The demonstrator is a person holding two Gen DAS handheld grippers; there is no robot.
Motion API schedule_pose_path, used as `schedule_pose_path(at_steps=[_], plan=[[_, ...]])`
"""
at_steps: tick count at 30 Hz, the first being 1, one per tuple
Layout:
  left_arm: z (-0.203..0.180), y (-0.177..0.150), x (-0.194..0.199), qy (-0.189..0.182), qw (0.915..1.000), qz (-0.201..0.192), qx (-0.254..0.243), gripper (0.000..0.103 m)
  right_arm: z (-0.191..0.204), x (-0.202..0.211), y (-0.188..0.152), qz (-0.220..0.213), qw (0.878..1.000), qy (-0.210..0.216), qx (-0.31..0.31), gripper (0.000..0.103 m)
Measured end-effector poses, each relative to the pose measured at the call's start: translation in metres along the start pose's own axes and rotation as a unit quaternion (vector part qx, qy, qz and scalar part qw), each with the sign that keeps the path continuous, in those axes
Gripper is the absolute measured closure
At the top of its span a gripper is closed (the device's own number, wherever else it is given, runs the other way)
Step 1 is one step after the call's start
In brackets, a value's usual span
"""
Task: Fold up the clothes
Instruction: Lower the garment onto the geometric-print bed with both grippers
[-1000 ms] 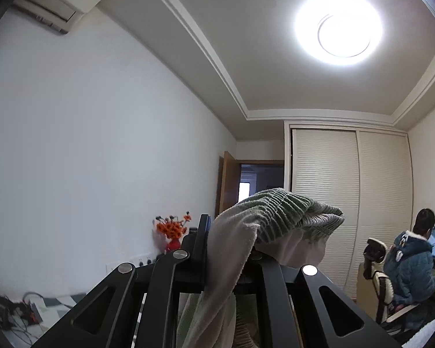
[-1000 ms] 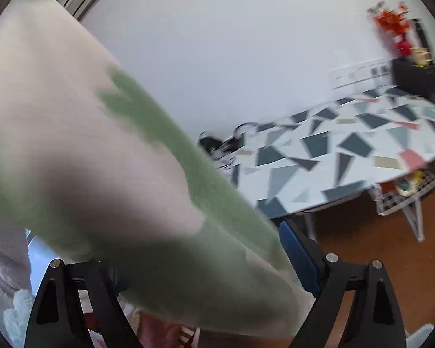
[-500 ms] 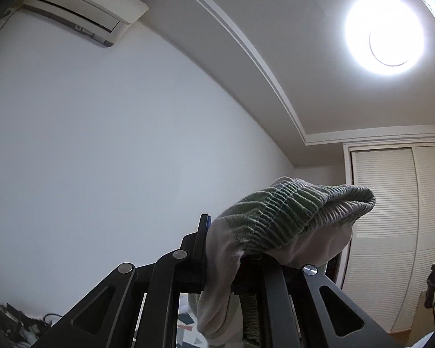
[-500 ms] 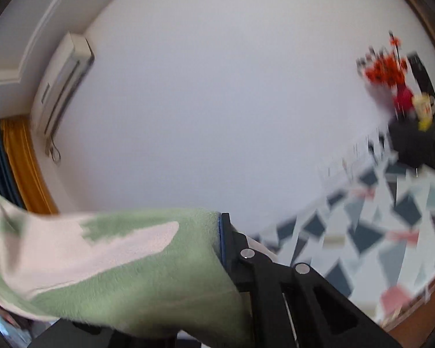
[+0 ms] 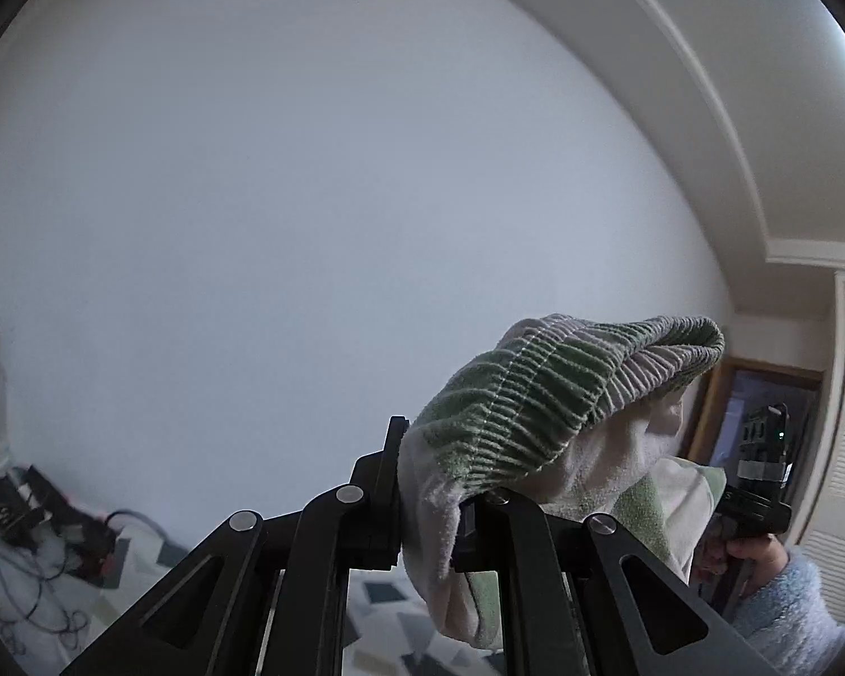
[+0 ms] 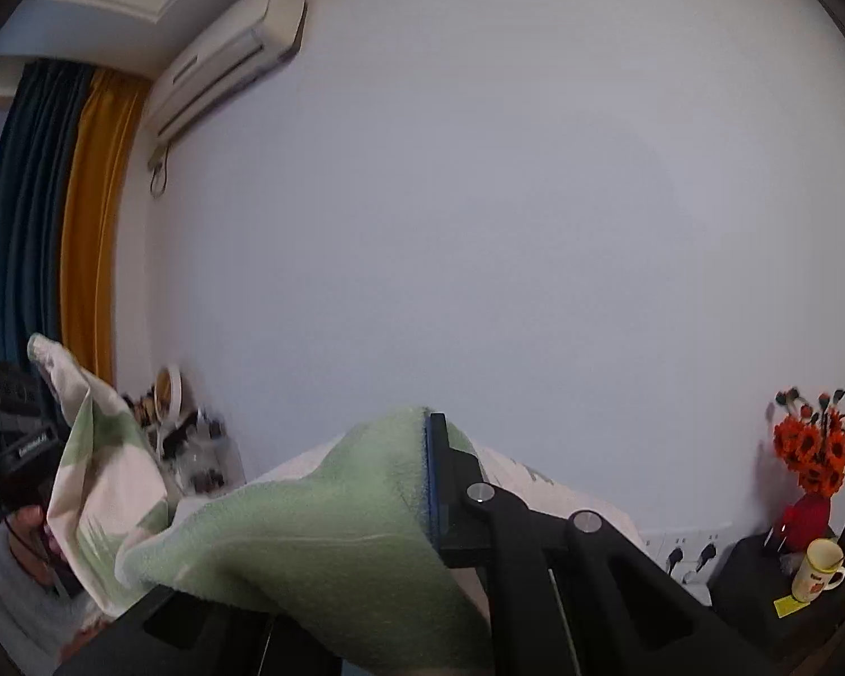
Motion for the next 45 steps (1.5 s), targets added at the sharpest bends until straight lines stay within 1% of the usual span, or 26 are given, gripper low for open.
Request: schedule_pose_path(at_steps=[2, 4, 6, 8, 11, 14, 16, 17, 18, 19, 20, 21, 23, 26, 28, 29, 32, 33, 34, 35, 36, 37, 38, 40, 42, 45], plan=[[0.032, -0.045, -0.027, 0.046, 0.9968, 0.06, 0.025, 0.094, -0.013, -0.058, -0.06, 0.084, 0.996, 0.009, -0.019, 0.098], [0.067, -0.09, -0.049, 0.086, 0.9881, 0.115, 0.055, 0.094, -0.023, -0.111, -0.125, 0.166, 0.985, 0.012, -0.049, 0.099], [0.104, -0.137, -0.069, 0.129, 0.9751, 0.163, 0.077, 0.094, -0.022, -0.161, -0.197, 0.243, 0.968, 0.005, -0.062, 0.099], [0.138, -0.18, -0.086, 0.165, 0.9592, 0.208, 0.096, 0.094, -0.018, -0.205, -0.263, 0.313, 0.947, -0.001, -0.073, 0.099], [0.181, -0.238, -0.104, 0.213, 0.9319, 0.27, 0.114, 0.094, -0.012, -0.236, -0.332, 0.378, 0.921, 0.002, -0.1, 0.099], [0.208, -0.275, -0.108, 0.246, 0.9063, 0.32, 0.125, 0.094, 0.002, -0.253, -0.366, 0.408, 0.909, -0.017, -0.087, 0.098], [0.222, -0.291, -0.107, 0.259, 0.8899, 0.35, 0.136, 0.093, 0.011, -0.257, -0.375, 0.422, 0.903, -0.025, -0.083, 0.096], [0.225, -0.294, -0.105, 0.261, 0.8836, 0.361, 0.144, 0.092, 0.013, -0.257, -0.377, 0.43, 0.899, -0.028, -0.08, 0.092], [0.228, -0.295, -0.102, 0.256, 0.8809, 0.366, 0.155, 0.091, 0.014, -0.256, -0.377, 0.439, 0.894, -0.03, -0.077, 0.087], [0.234, -0.296, -0.1, 0.25, 0.8807, 0.368, 0.164, 0.09, 0.017, -0.256, -0.381, 0.448, 0.891, -0.029, -0.072, 0.072], [0.239, -0.297, -0.098, 0.244, 0.8815, 0.367, 0.169, 0.089, 0.019, -0.255, -0.382, 0.453, 0.889, -0.032, -0.062, 0.062], [0.244, -0.297, -0.097, 0.24, 0.8824, 0.366, 0.172, 0.085, 0.022, -0.255, -0.382, 0.457, 0.887, -0.037, -0.05, 0.059], [0.255, -0.29, -0.097, 0.227, 0.8865, 0.365, 0.172, 0.081, 0.029, -0.249, -0.377, 0.462, 0.885, -0.054, -0.009, 0.042], [0.253, -0.274, -0.093, 0.185, 0.8964, 0.365, 0.17, 0.075, 0.037, -0.235, -0.363, 0.45, 0.891, -0.052, 0.021, 0.037], [0.253, -0.268, -0.09, 0.172, 0.9, 0.367, 0.159, 0.073, 0.038, -0.224, -0.35, 0.436, 0.899, -0.034, 0.004, 0.037], [0.253, -0.265, -0.088, 0.173, 0.9019, 0.366, 0.149, 0.073, 0.036, -0.218, -0.342, 0.424, 0.905, -0.023, -0.014, 0.037], [0.25, -0.255, -0.083, 0.18, 0.9081, 0.356, 0.125, 0.068, 0.02, -0.198, -0.308, 0.351, 0.93, -0.003, -0.105, 0.036], [0.249, -0.251, -0.081, 0.181, 0.9106, 0.351, 0.123, 0.062, 0.012, -0.19, -0.296, 0.317, 0.937, 0.007, -0.146, 0.036], [0.249, -0.247, -0.078, 0.182, 0.9131, 0.343, 0.125, 0.055, 0.003, -0.182, -0.284, 0.279, 0.941, 0.018, -0.19, 0.032], [0.248, -0.243, -0.077, 0.18, 0.9155, 0.336, 0.128, 0.053, -0.007, -0.174, -0.271, 0.24, 0.942, 0.029, -0.233, 0.022], [0.247, -0.239, -0.076, 0.177, 0.9177, 0.331, 0.129, 0.046, -0.017, -0.166, -0.259, 0.2, 0.94, 0.044, -0.273, 0.018], [0.245, -0.235, -0.076, 0.176, 0.9198, 0.327, 0.126, 0.034, -0.026, -0.157, -0.247, 0.159, 0.937, 0.057, -0.305, 0.012], [0.243, -0.23, -0.076, 0.177, 0.9218, 0.324, 0.118, 0.027, -0.034, -0.147, -0.234, 0.118, 0.935, 0.066, -0.329, 0.009], [0.234, -0.22, -0.078, 0.182, 0.9257, 0.321, 0.083, 0.025, -0.049, -0.126, -0.211, 0.039, 0.925, 0.085, -0.368, 0.0], [0.224, -0.214, -0.081, 0.193, 0.9255, 0.324, 0.035, 0.024, -0.062, -0.108, -0.191, -0.023, 0.914, 0.099, -0.392, 0.0], [0.208, -0.221, -0.093, 0.181, 0.9208, 0.344, -0.036, 0.02, -0.072, -0.093, -0.17, -0.052, 0.937, 0.018, -0.344, 0.0]])
Point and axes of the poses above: each gripper's, at about its wrist camera, not at the fingertips, and x roughly against the way its jaws point, z to its left, y to its top, the point moved 7 cm from there along -x, roughly the way its jaws point, and after that the axes turned 11 degrees about z, right-handed, at the moved point
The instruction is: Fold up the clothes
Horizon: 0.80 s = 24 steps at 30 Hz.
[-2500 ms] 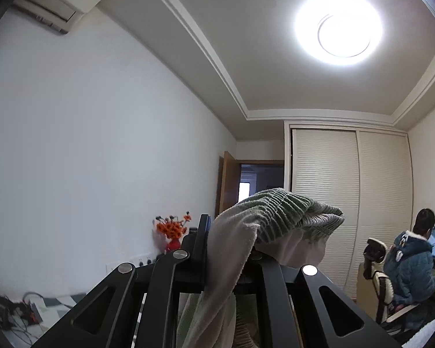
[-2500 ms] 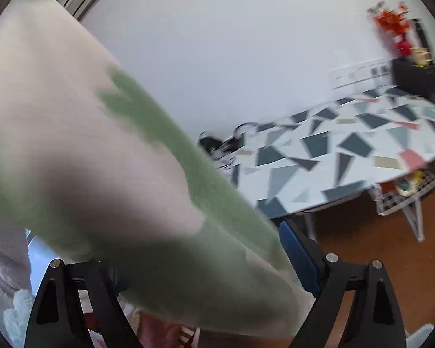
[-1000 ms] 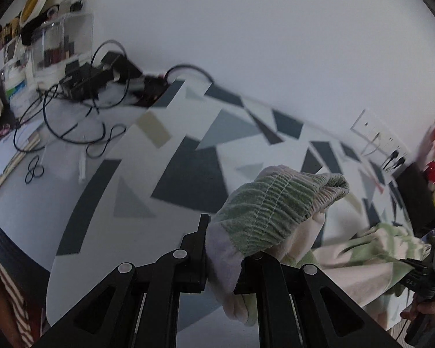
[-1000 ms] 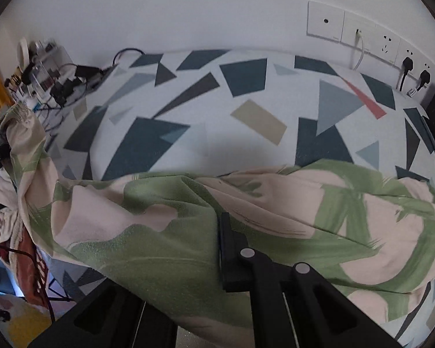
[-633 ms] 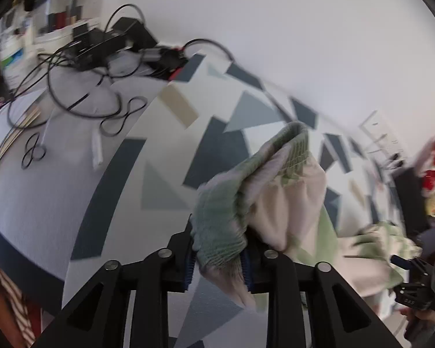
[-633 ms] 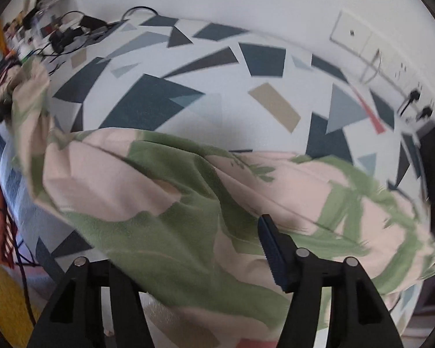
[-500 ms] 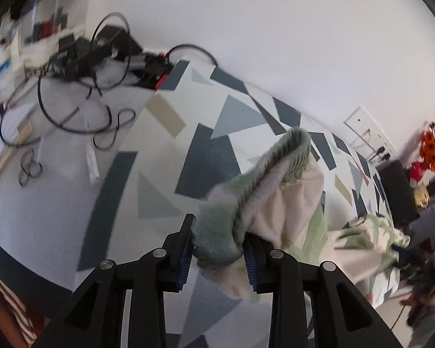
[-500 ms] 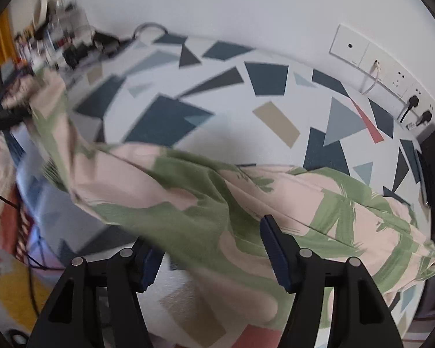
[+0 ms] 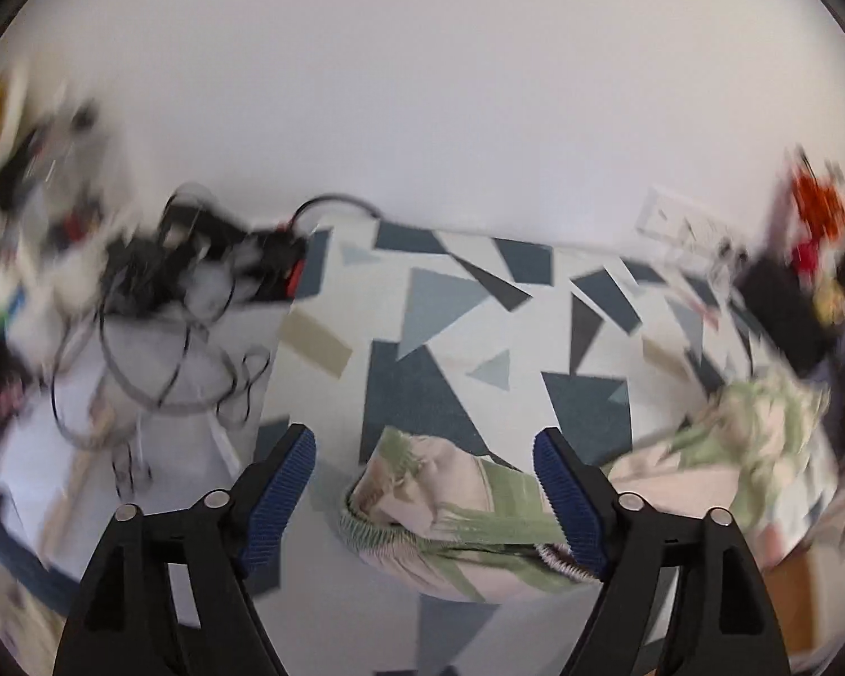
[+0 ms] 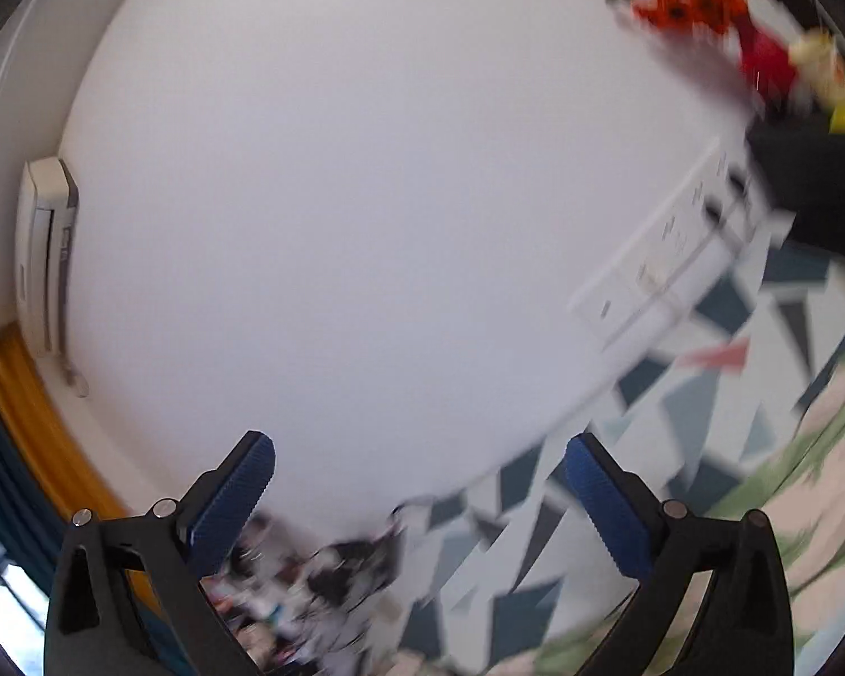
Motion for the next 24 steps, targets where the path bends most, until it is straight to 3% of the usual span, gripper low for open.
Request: schedule_pose_path(at_steps=[2, 5, 10, 14, 18, 21, 23, 24], plan=[[-0.013, 0.0, -0.007, 0.006, 0.9988, 0.006, -0.049, 0.02, 0.001, -0.011, -0.008, 0.035, 0.993, -0.08, 0.078, 0.0], [-0.027, -0.011, -0.023, -0.031, 0.9945, 0.037, -0.093, 0.02, -0.007, -0.038, -0.057, 0.133, 0.963, -0.164, 0.17, 0.0], [-0.048, -0.035, -0.05, -0.037, 0.9806, 0.076, -0.177, 0.02, -0.037, -0.06, -0.163, 0.257, 0.94, -0.164, 0.155, 0.0], [-0.047, -0.044, -0.074, -0.027, 0.9691, 0.122, -0.213, 0.02, -0.076, -0.051, -0.202, 0.291, 0.932, -0.192, 0.102, 0.0], [-0.034, -0.046, -0.088, -0.015, 0.9643, 0.144, -0.222, 0.02, -0.105, -0.027, -0.208, 0.285, 0.93, -0.225, 0.054, 0.0], [-0.027, -0.044, -0.103, 0.021, 0.9615, 0.15, -0.229, 0.027, -0.123, -0.016, -0.214, 0.281, 0.928, -0.245, 0.021, 0.0], [-0.029, -0.04, -0.107, 0.036, 0.9606, 0.144, -0.235, 0.045, -0.13, -0.011, -0.22, 0.284, 0.924, -0.255, 0.015, 0.0], [-0.029, -0.038, -0.109, 0.043, 0.96, 0.141, -0.238, 0.062, -0.132, -0.011, -0.223, 0.288, 0.922, -0.259, 0.017, 0.0]])
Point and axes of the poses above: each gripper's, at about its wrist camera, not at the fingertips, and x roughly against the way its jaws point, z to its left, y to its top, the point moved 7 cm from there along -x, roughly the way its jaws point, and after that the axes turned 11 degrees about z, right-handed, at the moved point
